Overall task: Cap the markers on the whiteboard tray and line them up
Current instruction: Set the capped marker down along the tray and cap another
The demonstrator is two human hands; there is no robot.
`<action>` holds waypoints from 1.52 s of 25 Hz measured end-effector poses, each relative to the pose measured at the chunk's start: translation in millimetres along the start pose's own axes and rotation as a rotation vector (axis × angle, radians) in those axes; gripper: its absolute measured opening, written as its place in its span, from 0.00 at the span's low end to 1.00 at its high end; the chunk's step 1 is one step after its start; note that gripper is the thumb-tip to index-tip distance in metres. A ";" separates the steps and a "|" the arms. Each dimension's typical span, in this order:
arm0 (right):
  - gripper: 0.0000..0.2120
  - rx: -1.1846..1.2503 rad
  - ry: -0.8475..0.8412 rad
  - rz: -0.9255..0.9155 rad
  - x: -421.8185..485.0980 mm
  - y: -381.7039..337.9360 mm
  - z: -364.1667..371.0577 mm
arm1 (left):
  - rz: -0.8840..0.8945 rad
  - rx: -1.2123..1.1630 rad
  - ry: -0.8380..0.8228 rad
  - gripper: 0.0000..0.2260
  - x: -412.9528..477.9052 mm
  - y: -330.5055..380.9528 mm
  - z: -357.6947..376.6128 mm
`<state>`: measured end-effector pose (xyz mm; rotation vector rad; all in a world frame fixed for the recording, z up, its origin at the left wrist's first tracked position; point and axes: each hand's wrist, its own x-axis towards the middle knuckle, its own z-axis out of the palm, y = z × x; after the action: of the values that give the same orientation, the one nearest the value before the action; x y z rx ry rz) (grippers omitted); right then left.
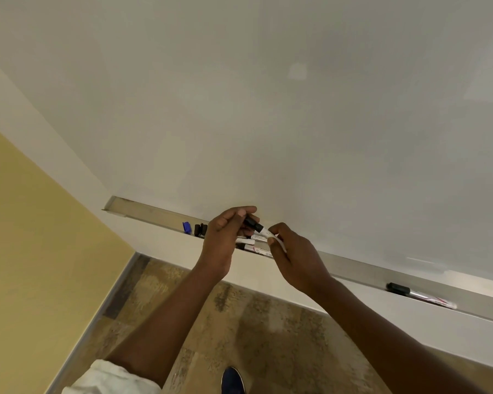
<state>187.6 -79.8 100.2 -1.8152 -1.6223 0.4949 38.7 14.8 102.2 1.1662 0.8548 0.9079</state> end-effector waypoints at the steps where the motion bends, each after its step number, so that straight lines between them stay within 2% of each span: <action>1: 0.08 0.054 0.005 0.012 -2.8 -4.9 0.6 | -0.035 -0.118 -0.012 0.14 -1.8 -0.1 5.0; 5: 0.12 0.171 0.022 -0.009 -10.7 -24.1 -1.3 | -0.268 -0.437 -0.111 0.28 -10.0 -0.6 22.7; 7: 0.12 0.138 0.009 -0.004 -11.2 -28.4 -2.7 | -0.409 -0.581 -0.288 0.39 -16.1 -2.4 30.4; 9: 0.10 0.088 0.022 0.027 -11.1 -29.1 -4.5 | -0.482 -0.715 -0.447 0.45 -22.5 -2.4 37.6; 11: 0.10 0.026 0.059 0.010 -11.3 -29.8 -6.8 | -0.515 -0.774 -0.449 0.43 -24.1 -1.7 42.9; 14: 0.10 -0.035 0.090 -0.024 -11.5 -33.4 -8.1 | -0.549 -0.808 -0.359 0.39 -23.9 2.5 48.8; 18: 0.12 -0.153 0.128 -0.054 -9.1 -37.2 -5.0 | -0.529 -0.808 -0.286 0.35 -22.1 11.2 56.4; 23: 0.12 -0.131 0.145 -0.027 -6.4 -32.5 4.2 | -0.547 -0.749 -0.224 0.34 -19.3 11.4 55.8; 26: 0.11 -0.016 0.099 0.024 -10.4 -18.8 15.4 | -0.591 -0.619 -0.200 0.36 -19.8 -6.4 52.6; 29: 0.12 -0.047 -0.006 0.073 -22.1 6.6 25.3 | -0.612 -0.435 -0.105 0.35 -23.1 -37.7 51.0; 33: 0.13 -0.249 -0.053 0.108 -45.3 64.3 20.3 | -0.590 0.121 0.061 0.18 -28.8 -77.2 53.6; 35: 0.14 -0.367 -0.047 0.156 -58.5 94.8 9.1 | -0.507 0.349 0.032 0.12 -29.6 -90.2 54.1; 38: 0.17 -0.464 -0.019 0.232 -72.5 133.3 -10.3 | -0.267 0.657 -0.068 0.07 -28.7 -105.0 55.1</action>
<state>280.1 -156.5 7.1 -2.3636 -1.6432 0.2438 92.0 -47.7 12.0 1.5807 1.2682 0.3626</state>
